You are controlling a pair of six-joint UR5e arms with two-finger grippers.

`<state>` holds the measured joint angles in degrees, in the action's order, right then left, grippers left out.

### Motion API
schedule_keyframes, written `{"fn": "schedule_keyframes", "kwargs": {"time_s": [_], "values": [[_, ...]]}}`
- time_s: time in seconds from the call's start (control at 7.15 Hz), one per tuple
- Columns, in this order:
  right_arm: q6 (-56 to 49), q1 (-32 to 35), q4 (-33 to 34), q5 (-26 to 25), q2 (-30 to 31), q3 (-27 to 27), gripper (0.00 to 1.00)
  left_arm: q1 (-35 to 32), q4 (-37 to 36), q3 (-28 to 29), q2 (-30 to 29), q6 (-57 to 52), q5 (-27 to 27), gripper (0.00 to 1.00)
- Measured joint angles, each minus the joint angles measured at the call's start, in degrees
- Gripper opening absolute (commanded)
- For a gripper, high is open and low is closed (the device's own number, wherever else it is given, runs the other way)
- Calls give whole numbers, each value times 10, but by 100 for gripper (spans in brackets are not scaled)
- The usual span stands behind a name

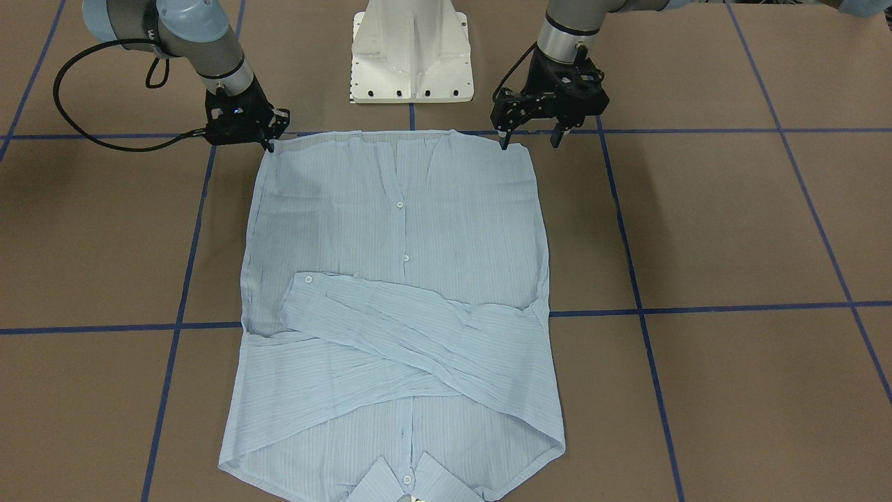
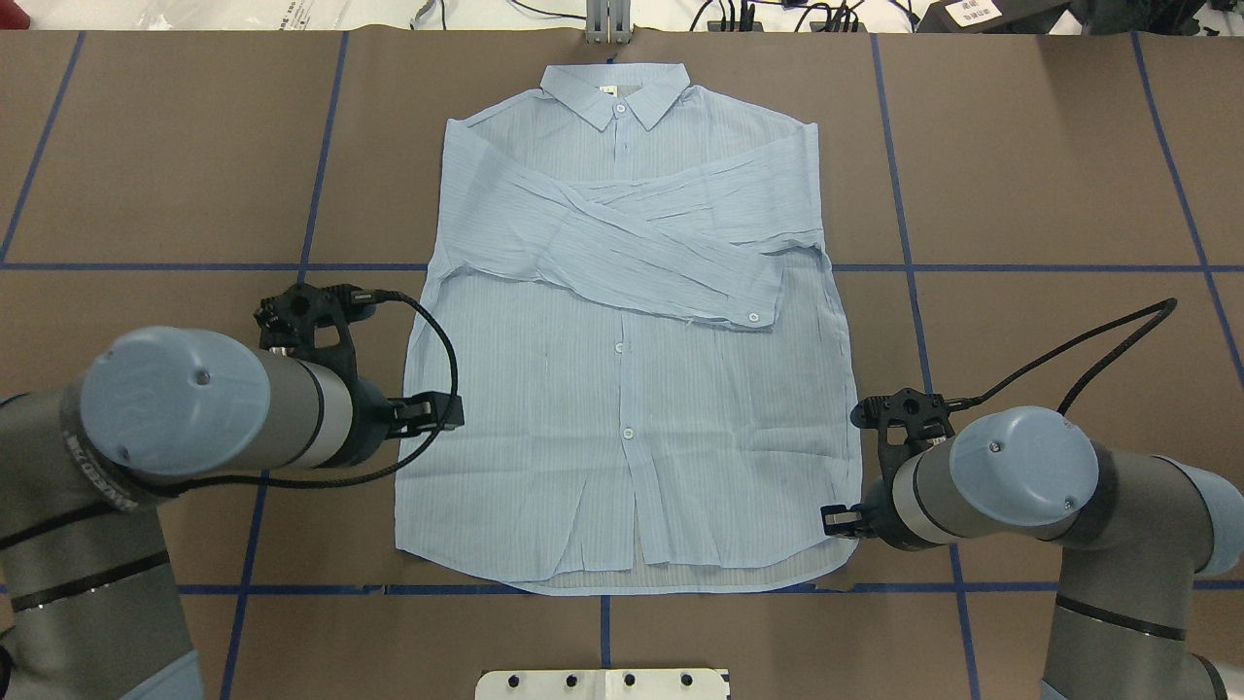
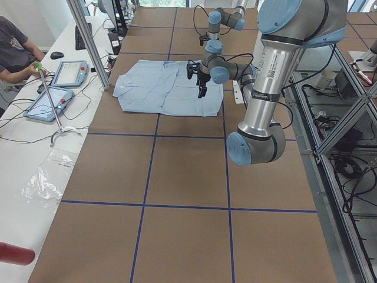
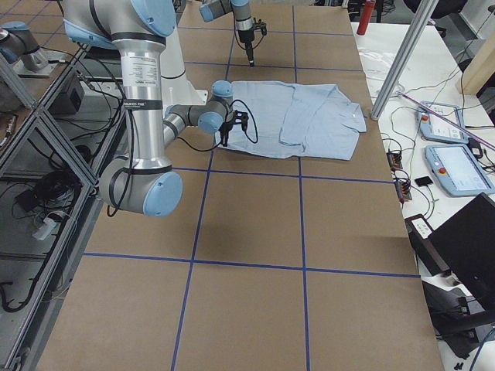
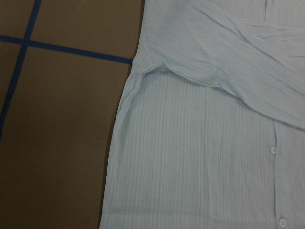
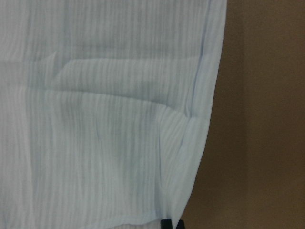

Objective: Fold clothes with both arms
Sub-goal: 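Grasp the two hem corners nearest the robot with both grippers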

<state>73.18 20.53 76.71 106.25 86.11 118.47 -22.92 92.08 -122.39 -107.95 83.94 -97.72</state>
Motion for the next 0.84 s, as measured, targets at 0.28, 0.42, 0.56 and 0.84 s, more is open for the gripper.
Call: {"fn": "schedule_keyframes", "kwargs": {"time_s": [0.28,0.42,0.56,0.84], "values": [[2,4,-1,-1,-5,13,0,55,-2,14,6,33,3,87],[2,6,-1,-1,-9,15,0,66,-3,31,6,38,4,87],[2,8,-2,0,-11,15,0,71,-4,51,6,39,8,86],[2,15,-2,2,-12,15,0,73,-4,80,6,35,22,81]]}}
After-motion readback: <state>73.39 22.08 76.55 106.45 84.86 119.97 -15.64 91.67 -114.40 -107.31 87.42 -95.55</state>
